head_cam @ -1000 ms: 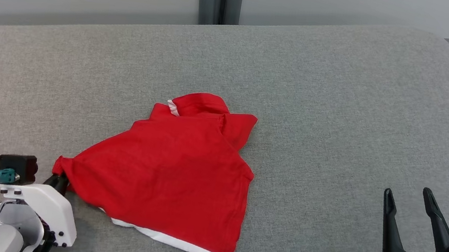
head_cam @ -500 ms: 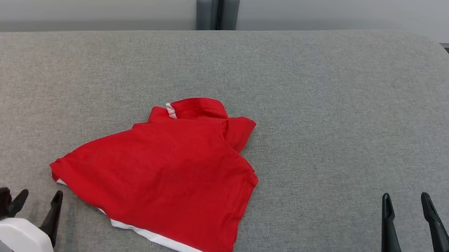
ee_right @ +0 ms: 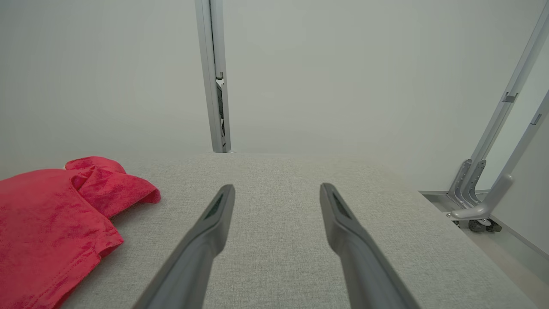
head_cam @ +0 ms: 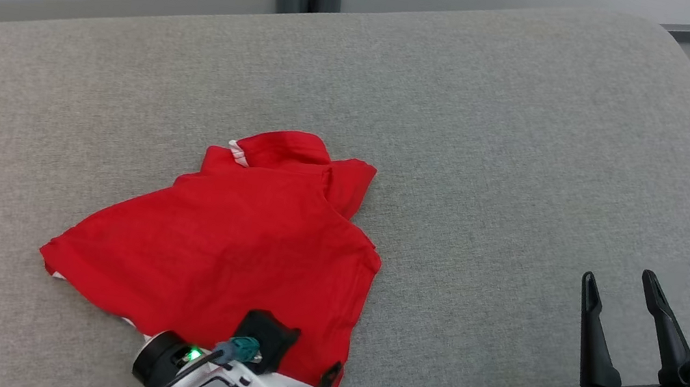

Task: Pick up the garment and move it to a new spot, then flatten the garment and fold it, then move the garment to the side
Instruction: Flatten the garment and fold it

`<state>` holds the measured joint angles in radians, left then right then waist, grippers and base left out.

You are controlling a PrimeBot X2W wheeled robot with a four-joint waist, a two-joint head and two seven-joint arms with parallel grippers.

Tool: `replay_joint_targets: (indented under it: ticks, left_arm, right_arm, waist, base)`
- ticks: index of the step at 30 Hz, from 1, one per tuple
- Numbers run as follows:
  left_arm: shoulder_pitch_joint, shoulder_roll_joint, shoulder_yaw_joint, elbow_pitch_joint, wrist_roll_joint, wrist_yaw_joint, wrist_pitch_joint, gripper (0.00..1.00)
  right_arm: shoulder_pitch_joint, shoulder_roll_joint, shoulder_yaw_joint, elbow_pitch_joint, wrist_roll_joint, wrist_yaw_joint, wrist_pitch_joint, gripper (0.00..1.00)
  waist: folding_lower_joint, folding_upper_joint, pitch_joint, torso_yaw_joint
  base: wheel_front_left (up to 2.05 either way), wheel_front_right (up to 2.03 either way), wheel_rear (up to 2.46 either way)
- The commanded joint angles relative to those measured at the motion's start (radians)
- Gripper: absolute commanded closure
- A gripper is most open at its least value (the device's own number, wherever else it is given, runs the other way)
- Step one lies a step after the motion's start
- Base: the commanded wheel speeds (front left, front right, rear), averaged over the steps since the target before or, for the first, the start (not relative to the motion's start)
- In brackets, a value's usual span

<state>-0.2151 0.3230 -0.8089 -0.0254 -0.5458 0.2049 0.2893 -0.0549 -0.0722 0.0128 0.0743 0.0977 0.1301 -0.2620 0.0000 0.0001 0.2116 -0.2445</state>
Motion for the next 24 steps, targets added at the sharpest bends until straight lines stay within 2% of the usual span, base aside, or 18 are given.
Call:
replay_joint_targets:
  ticks: [1, 3, 7, 8, 9, 13, 20, 24]
  left_arm:
    - [-0.027, 0.001, -0.012, 0.035, 0.015, -0.011, 0.011, 0.0]
    - [-0.057, -0.026, -0.031, 0.103, 0.018, -0.02, 0.026, 0.0]
    - [-0.101, -0.038, -0.066, 0.242, 0.05, -0.036, 0.058, 0.0]
    - [-0.106, -0.038, -0.071, 0.272, 0.053, -0.038, 0.057, 0.64]
    - [-0.108, -0.043, -0.069, 0.296, 0.051, -0.04, 0.049, 1.0]
    - [-0.118, -0.071, -0.064, 0.346, 0.029, -0.064, 0.017, 1.0]
    - [-0.186, -0.137, -0.033, 0.336, -0.002, -0.093, -0.055, 1.0]
    - [-0.243, -0.194, -0.033, 0.369, -0.01, -0.115, -0.077, 1.0]
  right_arm:
    - [-0.01, -0.001, -0.001, 0.0, 0.005, 0.001, -0.005, 0.0]
    - [-0.015, 0.003, -0.004, 0.0, 0.006, 0.001, -0.005, 0.0]
    - [-0.016, 0.008, -0.011, 0.003, 0.01, 0.001, -0.005, 0.0]
    - [-0.017, 0.01, -0.011, 0.003, 0.009, 0.001, -0.005, 0.0]
    - [-0.016, 0.011, -0.013, 0.003, 0.009, 0.001, -0.005, 0.0]
    - [-0.014, 0.016, -0.015, 0.004, 0.012, 0.001, -0.005, 0.0]
    - [-0.025, 0.018, -0.017, 0.002, 0.013, 0.001, -0.005, 0.0]
    - [-0.039, 0.019, -0.01, 0.002, 0.016, 0.001, -0.005, 0.0]
  waist:
    - [0.0, -0.0001, 0.012, -0.019]
    - [0.0, -0.0001, 0.019, -0.036]
    - [0.0, -0.0001, 0.029, -0.068]
    - [0.0, -0.0001, 0.031, -0.075]
    - [0.0, -0.0001, 0.032, -0.082]
    - [0.0, -0.0001, 0.034, -0.1]
    - [0.0, -0.0001, 0.039, -0.117]
    - [0.0, -0.0001, 0.053, -0.13]
  base:
    - [0.0, 0.0, 0.0]
    - [0.0, 0.0, 0.0]
    - [0.0, 0.0, 0.0]
    - [0.0, 0.0, 0.0]
    - [0.0, 0.0, 0.0]
    - [0.0, 0.0, 0.0]
    - [0.0, 0.0, 0.0]
    - [0.0, 0.0, 0.0]
